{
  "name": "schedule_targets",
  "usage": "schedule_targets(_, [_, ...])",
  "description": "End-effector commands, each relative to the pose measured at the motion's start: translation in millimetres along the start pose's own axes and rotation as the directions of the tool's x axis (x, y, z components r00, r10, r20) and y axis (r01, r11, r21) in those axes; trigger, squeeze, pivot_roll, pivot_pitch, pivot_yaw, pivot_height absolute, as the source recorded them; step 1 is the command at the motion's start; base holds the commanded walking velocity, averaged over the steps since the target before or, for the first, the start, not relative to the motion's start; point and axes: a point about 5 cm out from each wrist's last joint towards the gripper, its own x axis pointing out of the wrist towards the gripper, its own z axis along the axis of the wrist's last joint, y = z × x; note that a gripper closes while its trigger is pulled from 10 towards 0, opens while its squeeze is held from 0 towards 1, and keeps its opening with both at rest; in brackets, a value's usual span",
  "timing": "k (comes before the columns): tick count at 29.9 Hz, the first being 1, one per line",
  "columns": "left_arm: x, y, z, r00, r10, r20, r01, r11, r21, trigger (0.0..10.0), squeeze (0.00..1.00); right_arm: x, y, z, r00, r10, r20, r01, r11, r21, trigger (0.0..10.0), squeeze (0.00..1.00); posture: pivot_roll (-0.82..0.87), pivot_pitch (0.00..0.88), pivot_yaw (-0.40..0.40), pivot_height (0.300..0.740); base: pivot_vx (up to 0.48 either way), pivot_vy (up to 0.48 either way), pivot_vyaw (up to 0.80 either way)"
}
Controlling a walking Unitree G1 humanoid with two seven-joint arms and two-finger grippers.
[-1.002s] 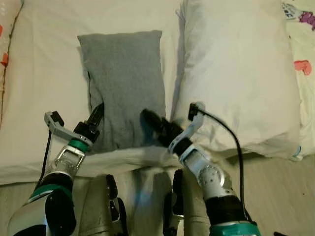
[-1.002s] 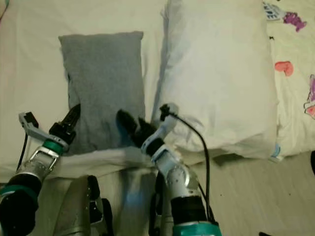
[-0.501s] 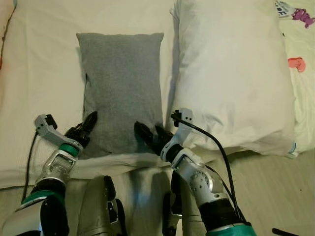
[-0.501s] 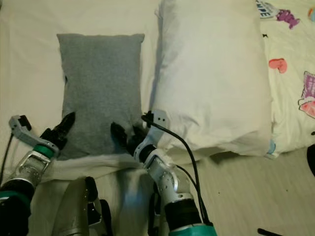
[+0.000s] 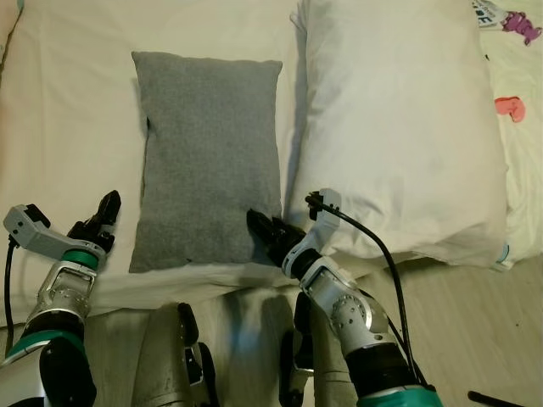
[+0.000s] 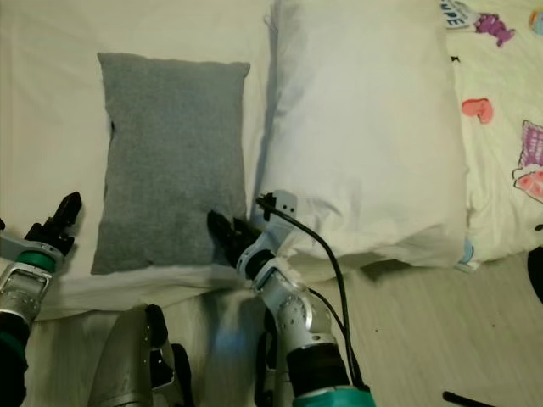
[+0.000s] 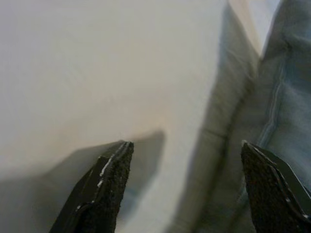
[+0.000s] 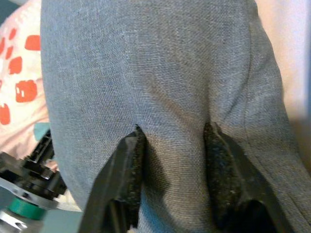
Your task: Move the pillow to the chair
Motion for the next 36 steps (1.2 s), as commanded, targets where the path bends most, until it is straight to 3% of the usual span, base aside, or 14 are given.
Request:
schedule_targets(1, [-8.1,9.0,-13,0.999,0.017,-0.046,-0.019,0.999,-0.047,10.0,0.0,15.1,40.7,-44,0.993,0.086,-0.086,-0.069,0.981,0.183,0.0,0.0,-0.11,0.378,0.018,0.59,0.0,0.0,0.0])
schedule_targets(4, [-4.4,-2.9,-30,0.993,-0.073,-0.094,0.06,0.989,-0.135,10.0,0.0,11.9,34.3,-47,0.992,0.074,-0.104,-0.052,0.978,0.202,0.0,0.0,-0.12,0.381,0.021,0.59,0.0,0.0,0.0])
schedule_targets(6, [-0.1,-15.7,-47,0.981,-0.137,-0.138,0.113,0.979,-0.168,10.0,0.0,5.9,17.2,-51,0.992,0.011,-0.127,0.015,0.98,0.199,0.0,0.0,-0.13,0.381,0.024,0.59,0.0,0.0,0.0])
schedule_targets(16, [3.6,-29.7,-63,0.96,-0.202,-0.195,0.158,0.963,-0.22,10.0,0.0,-12.3,-15.3,-69,0.97,-0.109,-0.217,0.138,0.983,0.123,0.0,0.0,-0.13,0.377,0.032,0.59,0.0,0.0,0.0])
schedule_targets(21, [2.1,-33.1,-71,0.942,-0.237,-0.237,0.18,0.955,-0.237,10.0,0.0,-13.3,-15.3,-70,0.97,-0.104,-0.22,0.134,0.983,0.127,0.0,0.0,-0.13,0.375,0.033,0.59,0.0,0.0,0.0])
schedule_targets(22, [0.4,-33.5,-76,0.933,-0.246,-0.265,0.185,0.955,-0.233,8.2,0.0,-12.2,-13.3,-69,0.972,-0.095,-0.217,0.125,0.983,0.131,0.0,0.0,-0.12,0.372,0.034,0.59,0.0,0.0,0.0])
schedule_targets(23, [0.4,-33.5,-76,0.933,-0.246,-0.265,0.185,0.955,-0.233,8.2,0.0,-12.2,-13.3,-69,0.972,-0.095,-0.217,0.125,0.983,0.131,0.0,0.0,-0.12,0.372,0.034,0.59,0.0,0.0,0.0])
schedule_targets(24, [-1.5,-32.4,-80,0.928,-0.241,-0.286,0.179,0.958,-0.226,0.0,0.0,-10.2,-10.4,-67,0.974,-0.08,-0.211,0.11,0.985,0.135,0.0,0.0,-0.11,0.361,0.036,0.59,0.0,0.0,0.0])
schedule_targets(36, [-3.8,-24.4,-75,0.937,-0.194,-0.291,0.162,0.978,-0.132,0.0,0.0,3.7,8.8,-50,0.989,0.024,-0.149,-0.002,0.989,0.145,0.0,0.0,-0.08,0.319,0.046,0.59,0.0,0.0,0.0])
